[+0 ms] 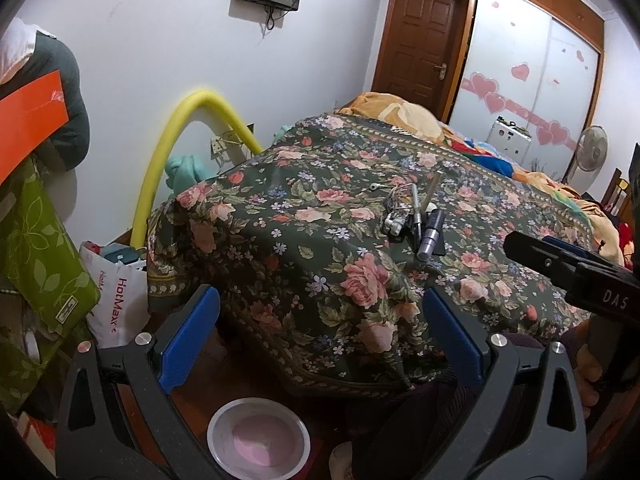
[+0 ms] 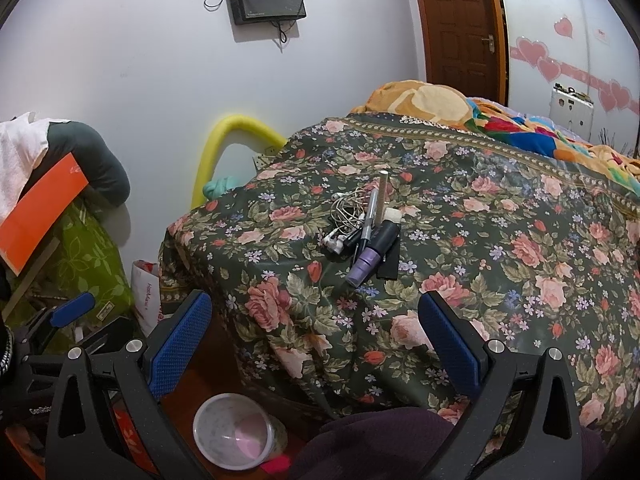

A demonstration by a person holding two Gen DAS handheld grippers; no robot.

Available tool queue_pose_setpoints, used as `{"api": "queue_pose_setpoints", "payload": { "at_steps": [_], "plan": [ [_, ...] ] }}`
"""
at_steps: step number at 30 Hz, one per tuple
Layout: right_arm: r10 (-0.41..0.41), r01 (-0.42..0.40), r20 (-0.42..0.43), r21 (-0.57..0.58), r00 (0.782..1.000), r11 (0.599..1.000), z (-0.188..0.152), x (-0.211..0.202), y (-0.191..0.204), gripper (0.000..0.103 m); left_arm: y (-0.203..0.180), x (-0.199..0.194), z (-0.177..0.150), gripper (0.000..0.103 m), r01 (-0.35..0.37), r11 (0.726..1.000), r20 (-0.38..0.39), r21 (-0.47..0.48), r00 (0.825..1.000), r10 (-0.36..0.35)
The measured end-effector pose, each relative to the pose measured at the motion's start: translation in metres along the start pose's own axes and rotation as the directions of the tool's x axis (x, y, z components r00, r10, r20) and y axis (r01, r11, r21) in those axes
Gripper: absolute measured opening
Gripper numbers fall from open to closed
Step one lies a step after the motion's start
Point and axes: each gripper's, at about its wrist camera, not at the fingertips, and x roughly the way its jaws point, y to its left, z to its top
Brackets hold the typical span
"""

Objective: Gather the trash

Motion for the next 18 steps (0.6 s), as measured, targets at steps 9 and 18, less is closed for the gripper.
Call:
{"api": "queue_pose_setpoints", "payload": {
  "at_steps": [9,18],
  "plan": [
    [-0.030,0.030,0.006,0.009,1.000,1.000,0.014,0.006,-0.015,0.103,-0.004,0.025,0.010,0.100,0.000,0.998,-0.048,-0.057,0.999,-0.002],
    [-0.070,0.070,0.017,0.035,0.997,0.997,0.039,0.019,-0.050,0.103,-0.037,0.060,0.052,0.097,0.014,0.997,-0.001,-0.072,1.000,-0.014]
  ]
}}
